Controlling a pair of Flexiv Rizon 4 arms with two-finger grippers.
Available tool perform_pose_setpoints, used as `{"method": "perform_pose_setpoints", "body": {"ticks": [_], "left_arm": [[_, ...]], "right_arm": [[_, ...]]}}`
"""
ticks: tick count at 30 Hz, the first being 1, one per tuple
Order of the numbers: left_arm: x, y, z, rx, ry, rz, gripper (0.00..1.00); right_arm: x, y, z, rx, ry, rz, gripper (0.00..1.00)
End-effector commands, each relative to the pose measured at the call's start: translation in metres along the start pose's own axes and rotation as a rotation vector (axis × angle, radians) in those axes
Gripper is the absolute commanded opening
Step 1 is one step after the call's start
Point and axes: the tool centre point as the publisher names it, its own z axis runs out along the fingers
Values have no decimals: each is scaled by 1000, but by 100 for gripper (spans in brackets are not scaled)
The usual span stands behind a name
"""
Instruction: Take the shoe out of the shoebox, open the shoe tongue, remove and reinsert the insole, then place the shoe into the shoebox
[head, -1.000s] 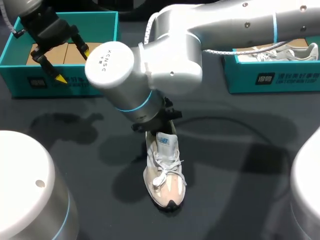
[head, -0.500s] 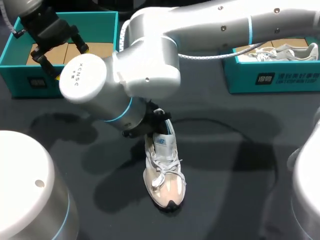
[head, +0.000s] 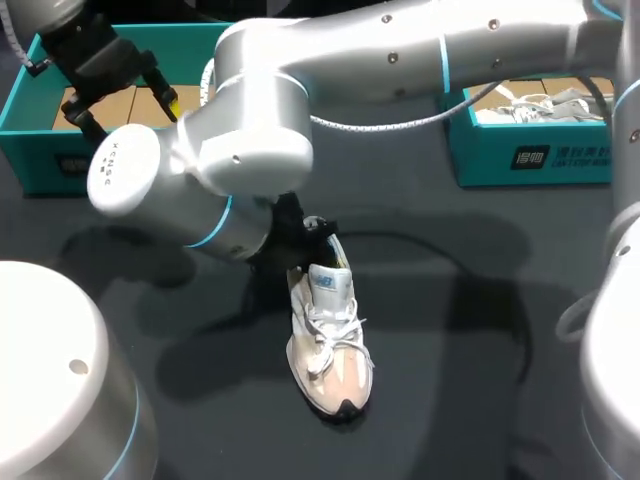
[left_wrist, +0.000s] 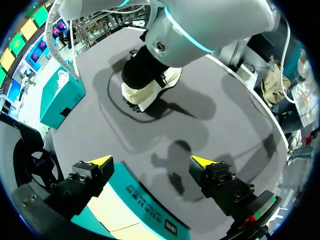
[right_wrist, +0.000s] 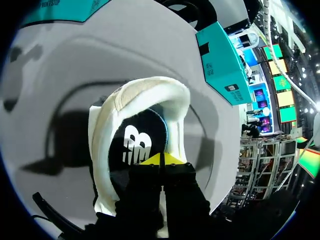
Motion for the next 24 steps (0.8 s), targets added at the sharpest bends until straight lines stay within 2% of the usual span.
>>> {"method": "perform_pose_setpoints", "body": {"ticks": [1, 6, 9, 17, 20, 24], "left_arm": [[0, 0, 0, -2, 3, 1, 100], [0, 0, 0, -2, 3, 1, 100], [0, 0, 0, -2, 3, 1, 100], [0, 0, 0, -2, 3, 1, 100], [0, 0, 0, -2, 3, 1, 100], [0, 0, 0, -2, 3, 1, 100]], "right_arm": [[15, -2, 20, 24, 15, 226, 0], [28, -4, 32, 57, 96, 197, 0], [34, -3, 26, 41, 125, 177, 0], [11, -3, -12, -77, 116, 191, 0], [9, -1, -14, -97, 113, 194, 0], [10, 3, -7, -98, 113, 194, 0]]}}
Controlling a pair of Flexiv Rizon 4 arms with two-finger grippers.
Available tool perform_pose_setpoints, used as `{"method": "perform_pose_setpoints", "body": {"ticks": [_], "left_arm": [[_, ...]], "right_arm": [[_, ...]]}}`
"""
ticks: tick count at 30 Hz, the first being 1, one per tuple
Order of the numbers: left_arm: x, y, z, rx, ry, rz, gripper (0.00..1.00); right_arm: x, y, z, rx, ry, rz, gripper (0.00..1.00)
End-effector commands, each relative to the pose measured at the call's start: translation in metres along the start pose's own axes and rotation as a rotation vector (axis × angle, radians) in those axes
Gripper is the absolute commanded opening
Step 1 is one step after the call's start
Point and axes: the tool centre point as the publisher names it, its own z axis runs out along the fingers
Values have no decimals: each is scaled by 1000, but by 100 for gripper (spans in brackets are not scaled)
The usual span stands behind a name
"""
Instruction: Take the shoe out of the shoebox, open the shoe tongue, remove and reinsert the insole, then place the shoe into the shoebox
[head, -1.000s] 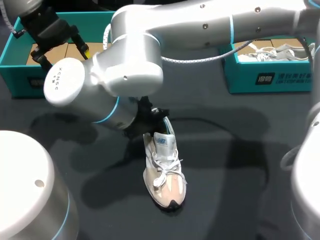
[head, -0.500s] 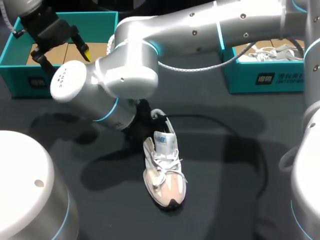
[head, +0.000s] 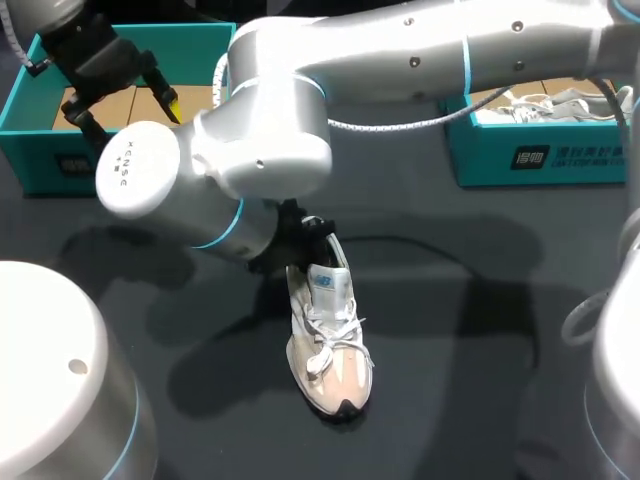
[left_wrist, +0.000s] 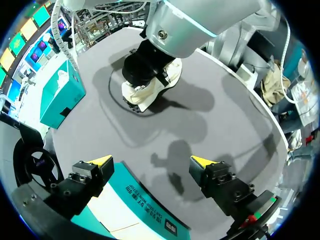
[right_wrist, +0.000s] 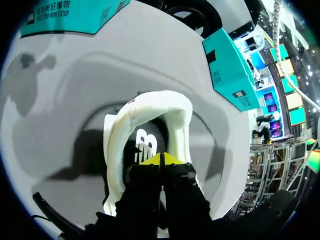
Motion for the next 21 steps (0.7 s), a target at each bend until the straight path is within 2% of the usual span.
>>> {"method": "perform_pose_setpoints", "body": {"ticks": [1, 6, 8, 12, 16, 21], "left_arm": [[0, 0, 0, -1, 2, 1, 100], [0, 0, 0, -1, 2, 1, 100], [0, 0, 0, -1, 2, 1, 100], [0, 0, 0, -1, 2, 1, 100], [0, 0, 0, -1, 2, 1, 100], [0, 0, 0, -1, 2, 1, 100]], "right_arm": [[2, -6, 8, -19, 3, 185, 0], [6, -6, 24, 3, 4, 182, 0], [10, -5, 34, 36, 10, 173, 0], [20, -5, 45, 82, 75, 140, 0], [25, -6, 30, 52, 126, 109, 0], [6, -1, 0, -6, 197, 100, 0]]}}
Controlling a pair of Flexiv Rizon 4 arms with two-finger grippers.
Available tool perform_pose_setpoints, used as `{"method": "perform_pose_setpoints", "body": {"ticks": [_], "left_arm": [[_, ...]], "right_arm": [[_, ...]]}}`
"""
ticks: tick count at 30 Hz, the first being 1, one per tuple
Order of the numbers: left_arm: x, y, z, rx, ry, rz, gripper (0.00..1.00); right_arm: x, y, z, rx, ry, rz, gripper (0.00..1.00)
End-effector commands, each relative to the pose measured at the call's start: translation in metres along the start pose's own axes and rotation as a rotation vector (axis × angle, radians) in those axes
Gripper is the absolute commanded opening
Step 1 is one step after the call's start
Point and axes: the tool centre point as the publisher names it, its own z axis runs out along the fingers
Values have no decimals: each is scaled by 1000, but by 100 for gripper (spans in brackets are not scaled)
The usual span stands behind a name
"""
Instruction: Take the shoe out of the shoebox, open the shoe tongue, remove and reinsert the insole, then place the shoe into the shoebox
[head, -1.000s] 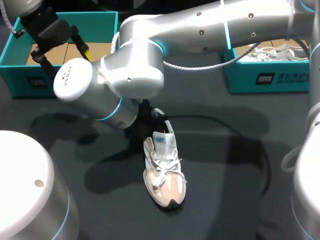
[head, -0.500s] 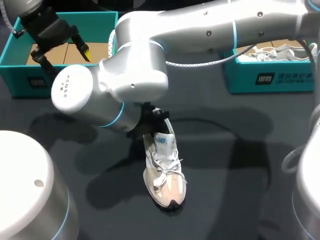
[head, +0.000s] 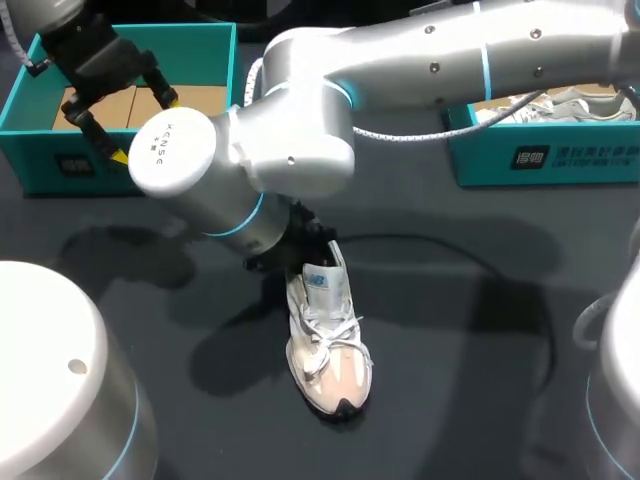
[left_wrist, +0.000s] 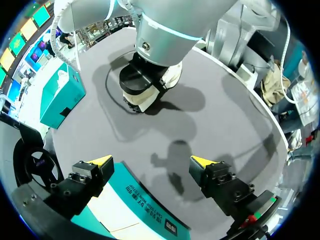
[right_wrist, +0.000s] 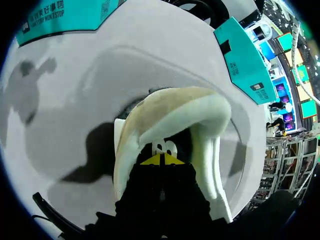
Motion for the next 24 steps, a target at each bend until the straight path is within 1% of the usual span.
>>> {"method": "perform_pose_setpoints", "body": {"ticks": [1, 3, 6, 10, 13, 20, 24], "left_arm": [[0, 0, 0, -1, 2, 1, 100], [0, 0, 0, -1, 2, 1, 100], [0, 0, 0, -1, 2, 1, 100], [0, 0, 0, -1, 2, 1, 100], [0, 0, 0, -1, 2, 1, 100], [0, 0, 0, -1, 2, 1, 100], [0, 0, 0, -1, 2, 1, 100]], "right_arm": [[-20, -4, -26, -70, 67, 47, 0], [-26, -2, -33, -109, 75, 41, 0], [-31, 2, -37, -147, 74, 36, 0], [-33, 8, -36, -191, 60, 30, 0], [-29, 11, -30, -203, 41, 10, 0], [-20, 11, -15, -153, 2, -17, 0], [-16, 11, -9, -102, -72, -11, 0]]}}
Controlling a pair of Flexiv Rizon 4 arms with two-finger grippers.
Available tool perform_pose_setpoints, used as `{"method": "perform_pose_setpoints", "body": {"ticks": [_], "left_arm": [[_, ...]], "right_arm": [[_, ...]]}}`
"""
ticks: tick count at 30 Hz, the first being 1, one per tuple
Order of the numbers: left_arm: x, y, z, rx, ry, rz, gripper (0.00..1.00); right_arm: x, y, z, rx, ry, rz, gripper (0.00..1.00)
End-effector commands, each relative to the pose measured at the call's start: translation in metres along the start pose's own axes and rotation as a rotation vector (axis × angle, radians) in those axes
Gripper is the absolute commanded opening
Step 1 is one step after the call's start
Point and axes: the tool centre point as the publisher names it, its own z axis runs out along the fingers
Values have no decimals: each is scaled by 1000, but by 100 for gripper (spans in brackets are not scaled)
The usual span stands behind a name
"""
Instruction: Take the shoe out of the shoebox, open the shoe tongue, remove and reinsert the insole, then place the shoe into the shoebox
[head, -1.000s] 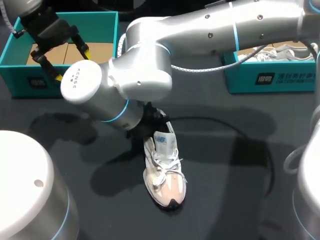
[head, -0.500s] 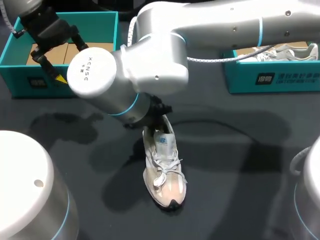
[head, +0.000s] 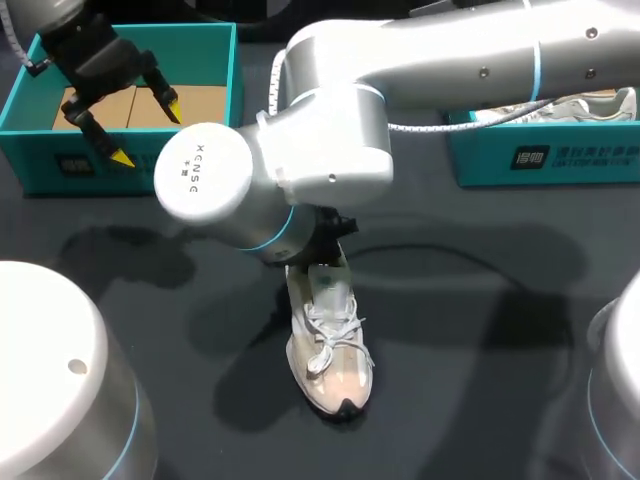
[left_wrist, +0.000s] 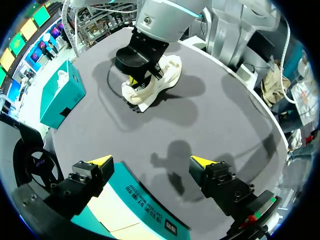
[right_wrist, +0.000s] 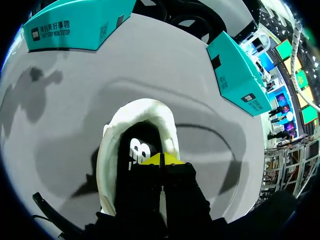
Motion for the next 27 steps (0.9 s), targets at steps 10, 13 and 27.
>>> {"method": "perform_pose_setpoints", "body": {"ticks": [10, 13, 27], "left_arm": [[0, 0, 0, -1, 2, 1, 100], [0, 0, 0, -1, 2, 1, 100], [0, 0, 0, -1, 2, 1, 100]], "right_arm": [[16, -3, 34, 147, -159, 27, 0], [15, -9, 48, 189, -137, 42, 0], [23, -21, 53, 303, 308, -3, 0]]}}
